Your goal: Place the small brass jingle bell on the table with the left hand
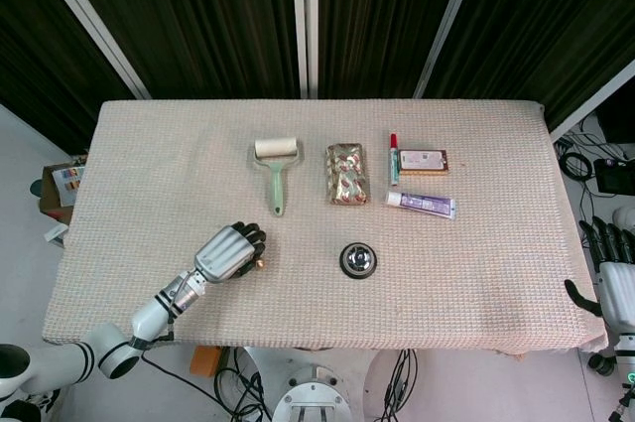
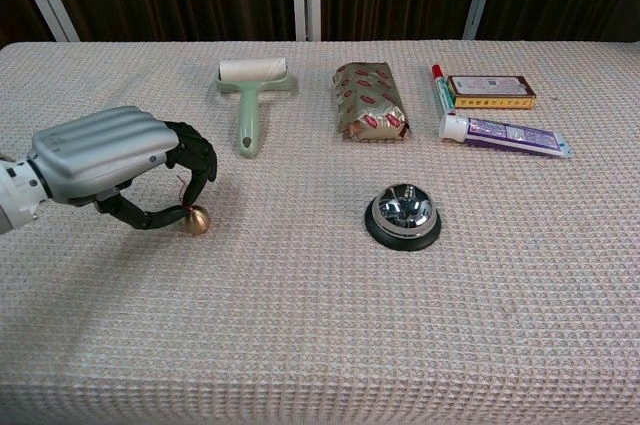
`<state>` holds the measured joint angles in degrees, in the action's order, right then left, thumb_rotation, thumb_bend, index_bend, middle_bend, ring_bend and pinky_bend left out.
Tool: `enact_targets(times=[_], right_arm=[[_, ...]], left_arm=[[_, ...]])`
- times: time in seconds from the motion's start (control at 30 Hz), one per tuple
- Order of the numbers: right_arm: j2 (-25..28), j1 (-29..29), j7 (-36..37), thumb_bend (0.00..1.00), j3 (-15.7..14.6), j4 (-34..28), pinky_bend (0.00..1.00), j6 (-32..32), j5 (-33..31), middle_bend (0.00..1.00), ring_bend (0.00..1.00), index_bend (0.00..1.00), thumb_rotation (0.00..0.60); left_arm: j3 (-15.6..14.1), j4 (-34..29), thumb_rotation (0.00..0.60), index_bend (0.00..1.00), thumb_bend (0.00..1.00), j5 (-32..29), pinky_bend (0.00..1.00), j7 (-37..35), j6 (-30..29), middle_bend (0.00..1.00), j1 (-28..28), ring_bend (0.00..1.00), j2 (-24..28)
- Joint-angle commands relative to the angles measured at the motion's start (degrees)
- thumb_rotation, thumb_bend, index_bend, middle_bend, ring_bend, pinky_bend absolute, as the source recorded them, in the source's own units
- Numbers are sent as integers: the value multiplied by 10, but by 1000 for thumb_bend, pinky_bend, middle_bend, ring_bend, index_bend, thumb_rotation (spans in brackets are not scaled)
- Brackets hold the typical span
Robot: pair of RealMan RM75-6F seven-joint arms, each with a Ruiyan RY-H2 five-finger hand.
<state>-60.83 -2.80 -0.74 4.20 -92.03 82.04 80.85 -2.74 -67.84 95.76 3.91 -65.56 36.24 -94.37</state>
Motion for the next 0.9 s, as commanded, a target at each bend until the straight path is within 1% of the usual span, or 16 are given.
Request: enact_targets(times=[0.03, 0.2, 0.27, 0.33, 0.43, 0.47, 0.53, 0.57, 0.6, 0.63, 0.67, 0.7, 0.77, 0.8, 0.83, 0.9], right_arm=[[0, 0, 0, 176, 0, 0, 0, 0, 0, 0, 0, 0, 600], [1, 1, 2, 176, 1, -1, 0, 3, 1, 0, 0, 0, 600], [1, 2, 3, 176, 0, 0, 0, 4, 1, 0, 0, 0, 600], [1, 3, 4, 176, 0, 1, 0, 5, 1, 0, 0, 0, 600], [2, 2, 5, 176, 0, 2, 0, 3, 0, 0, 0, 0, 600], [2, 2, 5, 176, 0, 1, 0, 2, -1, 0, 0, 0, 600], [2, 2, 6, 176, 0, 0, 0, 4, 1, 0, 0, 0, 600], [2, 2, 5, 176, 0, 0, 0, 5, 2, 0, 0, 0, 600], [2, 3, 4, 176, 0, 1, 0, 6, 2, 0, 0, 0, 600], [2, 3, 3, 176, 0, 1, 0, 6, 2, 0, 0, 0, 600], [2, 3, 3, 176, 0, 1, 0, 5, 0, 0, 0, 0, 600], [1, 3, 3, 176, 1, 1, 0, 4, -2, 0, 0, 0, 600], [0, 1, 1, 176, 2, 0, 0, 0, -5, 0, 0, 0, 600], [-1, 0, 0, 176, 2, -1, 0, -1, -4, 0, 0, 0, 600], [-1, -1, -2, 176, 0, -2, 0, -1, -2, 0, 0, 0, 600], [-1, 0, -4, 176, -2, -4, 0, 0, 2, 0, 0, 0, 600]], left_arm=[[2, -9, 600, 658, 433, 1, 423, 1, -6, 356, -1, 274, 5], [15, -38, 600, 679, 438, 5, 425, 11, -28, 368, 0, 275, 29], [32, -55, 600, 680, 439, 0, 425, 11, -49, 368, -3, 275, 44], [52, -77, 600, 682, 441, -16, 428, -10, -68, 371, -8, 278, 58], [52, -99, 600, 701, 451, -23, 437, -33, -54, 379, -5, 287, 83], [53, -92, 600, 708, 454, -19, 437, -4, -54, 382, -3, 289, 89], [73, -53, 600, 710, 457, -19, 437, 114, -89, 398, -13, 300, 84], [81, -49, 600, 710, 457, -34, 438, 145, -94, 406, -19, 306, 80], [85, -60, 600, 709, 456, -53, 438, 152, -86, 409, -25, 309, 80], [84, -79, 600, 709, 456, -69, 439, 140, -71, 410, -28, 309, 84], [75, -113, 600, 709, 457, -82, 440, 104, -42, 410, -27, 310, 95], [60, -153, 600, 710, 457, -90, 441, 46, -5, 410, -24, 310, 107], [38, -205, 600, 710, 459, -78, 443, -51, 49, 410, -8, 310, 139], [35, -203, 600, 709, 460, -60, 442, -59, 45, 411, -4, 310, 143], [41, -187, 600, 710, 459, -49, 442, -44, 22, 413, -7, 311, 138], [63, -140, 600, 715, 459, -52, 443, 48, -28, 426, -21, 321, 115]])
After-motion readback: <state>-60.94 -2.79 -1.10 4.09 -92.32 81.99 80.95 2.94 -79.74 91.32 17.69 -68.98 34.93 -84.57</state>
